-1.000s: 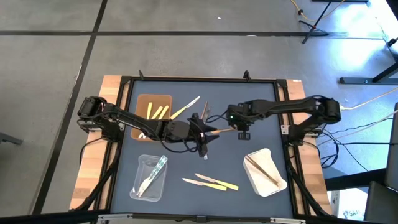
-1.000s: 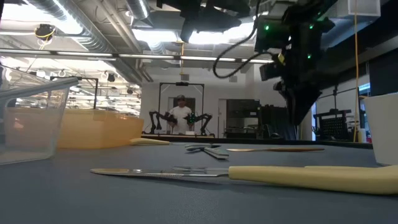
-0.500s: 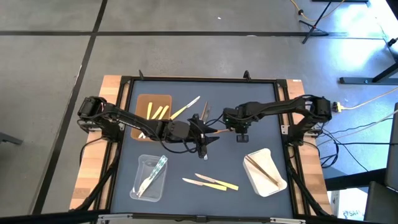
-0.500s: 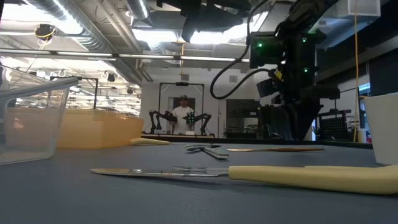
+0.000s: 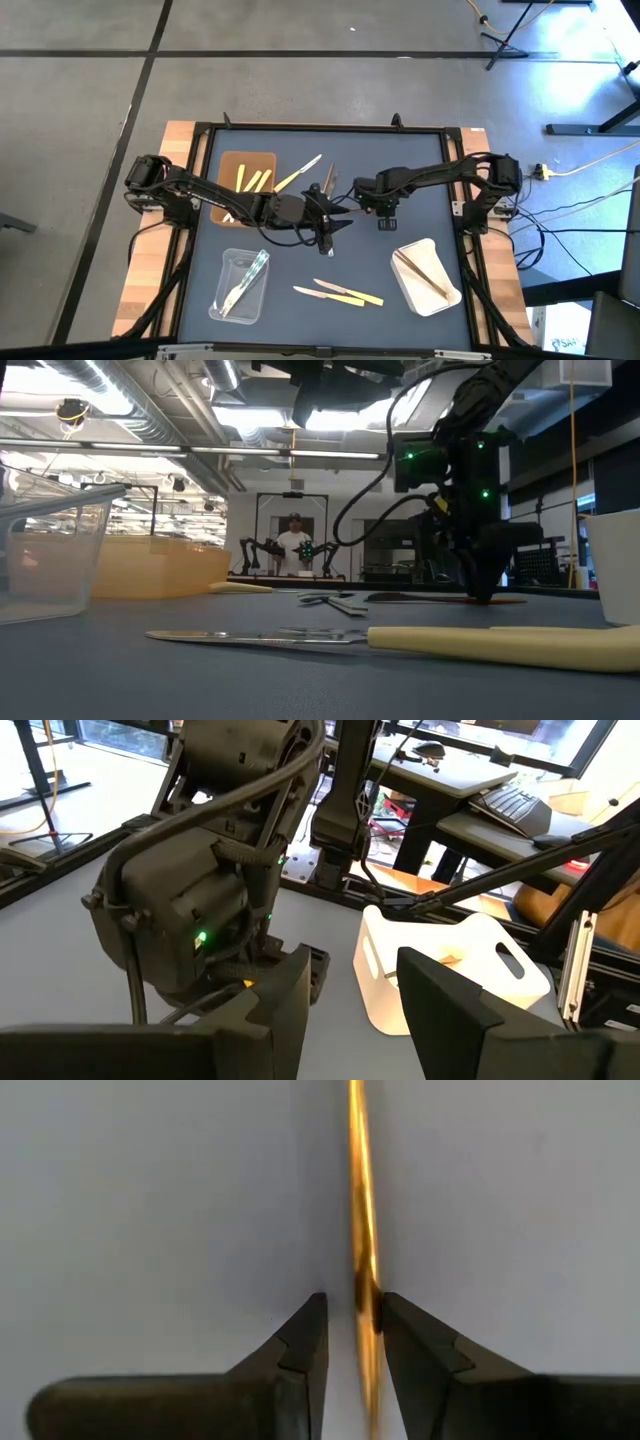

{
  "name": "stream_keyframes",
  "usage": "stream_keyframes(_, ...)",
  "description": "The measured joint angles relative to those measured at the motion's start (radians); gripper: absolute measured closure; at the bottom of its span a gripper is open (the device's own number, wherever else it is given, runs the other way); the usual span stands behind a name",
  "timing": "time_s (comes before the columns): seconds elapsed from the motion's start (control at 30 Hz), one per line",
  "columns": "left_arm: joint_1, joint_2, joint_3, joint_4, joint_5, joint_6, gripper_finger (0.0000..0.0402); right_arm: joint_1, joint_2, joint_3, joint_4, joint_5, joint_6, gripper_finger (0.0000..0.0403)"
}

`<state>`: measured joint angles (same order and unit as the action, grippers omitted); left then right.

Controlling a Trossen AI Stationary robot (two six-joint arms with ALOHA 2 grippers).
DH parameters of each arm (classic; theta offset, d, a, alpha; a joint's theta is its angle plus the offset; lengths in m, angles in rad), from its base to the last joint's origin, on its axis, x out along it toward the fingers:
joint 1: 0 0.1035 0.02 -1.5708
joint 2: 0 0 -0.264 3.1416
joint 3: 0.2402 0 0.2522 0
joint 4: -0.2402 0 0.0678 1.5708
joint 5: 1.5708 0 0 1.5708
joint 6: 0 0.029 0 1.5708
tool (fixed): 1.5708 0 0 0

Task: Sort silverware by color (type)
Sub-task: Put the gold knife into the white bin

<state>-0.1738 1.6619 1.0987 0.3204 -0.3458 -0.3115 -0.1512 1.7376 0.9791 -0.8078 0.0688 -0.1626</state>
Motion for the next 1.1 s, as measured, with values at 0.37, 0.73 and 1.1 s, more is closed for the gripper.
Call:
stream_keyframes(0.37,0.0,0.0,0.0,0.0,0.0,0.0,0.0256,0.0,0.012,0.001,0.0,0.003,0.0,0.0315)
stream_keyframes(0.73,0.0,-0.023,0.0,-0.012,0.112,0.0,0.0256,0.0,0.013,0.0,0.002,-0.008,0.0,0.033)
stream_keyframes(1.1,0.001,-0.093,-0.001,-0.144,0.132,0.0,0.0256,0.0,0.013,0.0,0.003,-0.01,0.0,0.0397)
